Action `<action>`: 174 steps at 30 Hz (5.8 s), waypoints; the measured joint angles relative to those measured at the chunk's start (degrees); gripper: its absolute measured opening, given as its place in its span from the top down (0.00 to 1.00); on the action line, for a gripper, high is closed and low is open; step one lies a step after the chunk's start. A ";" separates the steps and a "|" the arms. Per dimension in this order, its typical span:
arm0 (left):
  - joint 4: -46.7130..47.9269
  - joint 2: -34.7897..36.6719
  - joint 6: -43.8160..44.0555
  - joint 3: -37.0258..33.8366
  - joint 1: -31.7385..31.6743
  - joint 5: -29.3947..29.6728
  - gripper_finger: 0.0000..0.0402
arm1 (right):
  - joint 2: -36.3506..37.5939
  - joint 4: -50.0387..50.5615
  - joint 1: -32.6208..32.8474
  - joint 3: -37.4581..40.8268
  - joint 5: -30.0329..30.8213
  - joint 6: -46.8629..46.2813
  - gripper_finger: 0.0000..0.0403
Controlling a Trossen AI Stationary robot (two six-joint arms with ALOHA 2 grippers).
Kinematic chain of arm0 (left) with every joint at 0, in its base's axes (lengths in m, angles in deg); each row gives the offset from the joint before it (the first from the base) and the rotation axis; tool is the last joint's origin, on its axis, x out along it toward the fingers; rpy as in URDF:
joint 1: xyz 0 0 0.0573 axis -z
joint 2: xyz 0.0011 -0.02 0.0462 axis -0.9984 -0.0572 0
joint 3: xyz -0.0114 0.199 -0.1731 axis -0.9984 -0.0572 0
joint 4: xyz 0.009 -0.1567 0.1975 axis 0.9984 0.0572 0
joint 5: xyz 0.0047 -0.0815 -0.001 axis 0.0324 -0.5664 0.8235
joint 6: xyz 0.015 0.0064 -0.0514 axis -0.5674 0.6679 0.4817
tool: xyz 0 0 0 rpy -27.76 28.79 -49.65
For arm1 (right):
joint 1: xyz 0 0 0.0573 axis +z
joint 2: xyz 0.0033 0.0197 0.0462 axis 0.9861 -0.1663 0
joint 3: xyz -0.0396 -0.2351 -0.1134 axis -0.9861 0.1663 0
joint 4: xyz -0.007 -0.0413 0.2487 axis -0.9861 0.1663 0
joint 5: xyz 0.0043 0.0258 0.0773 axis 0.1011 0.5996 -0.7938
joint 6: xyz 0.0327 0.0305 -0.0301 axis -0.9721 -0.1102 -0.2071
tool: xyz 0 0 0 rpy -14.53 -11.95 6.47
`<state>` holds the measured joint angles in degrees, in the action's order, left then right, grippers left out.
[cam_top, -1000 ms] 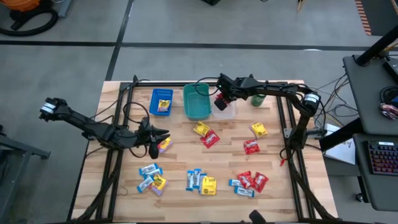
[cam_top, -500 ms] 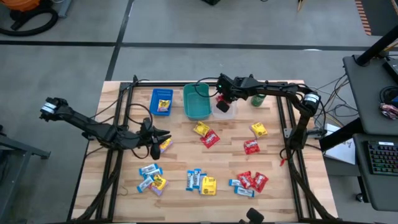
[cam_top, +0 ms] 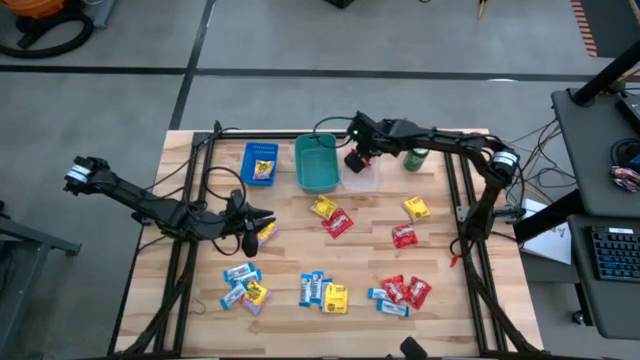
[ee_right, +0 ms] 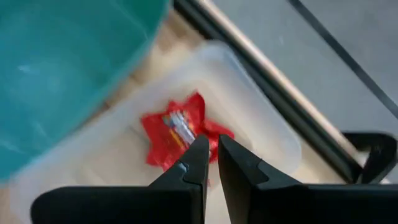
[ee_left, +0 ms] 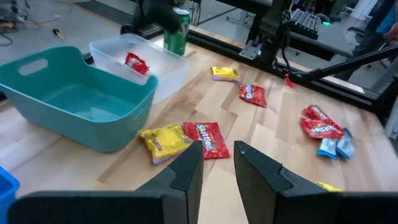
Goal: Sort candy
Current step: Put the white chocolate bar into the green bin, then put the red candy into the transparent bin
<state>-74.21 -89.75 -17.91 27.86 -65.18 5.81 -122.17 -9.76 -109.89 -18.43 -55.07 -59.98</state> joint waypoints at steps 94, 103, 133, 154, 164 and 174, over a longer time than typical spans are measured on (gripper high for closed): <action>41.60 -19.20 8.49 22.40 4.29 -7.98 1.00 | 21.91 3.57 32.22 11.93 -1.54 -2.34 0.93; 22.57 -19.59 -23.69 22.53 -23.35 -8.29 1.00 | 27.91 -8.25 31.12 23.27 -1.38 0.63 0.93; -11.02 -38.60 -33.38 22.56 -50.92 -35.71 0.98 | 28.13 -15.28 28.67 26.85 0.00 -6.69 0.93; -5.51 -25.15 -30.47 22.48 -46.89 -40.70 0.62 | 28.10 -7.18 29.04 26.78 -12.84 -32.48 0.93; -5.25 -18.27 -27.02 18.68 -32.55 -39.86 0.62 | 26.05 25.55 33.72 26.80 -13.40 -53.53 0.93; -5.66 -16.44 -27.20 18.53 -24.22 -35.19 0.62 | 25.37 26.44 34.85 27.16 -15.04 -52.33 0.93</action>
<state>-79.88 -106.19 -45.10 46.40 -89.40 -29.38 -96.80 16.69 -75.04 8.73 -70.11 -112.31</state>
